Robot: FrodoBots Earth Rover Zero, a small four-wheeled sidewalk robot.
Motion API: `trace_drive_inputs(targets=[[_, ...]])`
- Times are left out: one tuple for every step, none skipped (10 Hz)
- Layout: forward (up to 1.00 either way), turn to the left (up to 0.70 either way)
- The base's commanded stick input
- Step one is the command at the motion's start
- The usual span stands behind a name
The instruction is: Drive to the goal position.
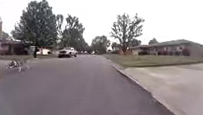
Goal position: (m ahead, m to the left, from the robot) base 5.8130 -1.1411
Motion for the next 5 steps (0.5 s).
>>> trace_drive_inputs(targets=[[1.00,0.00],[1.00,0.00],[1.00,0.00],[1.00,0.00],[1.00,0.00]])
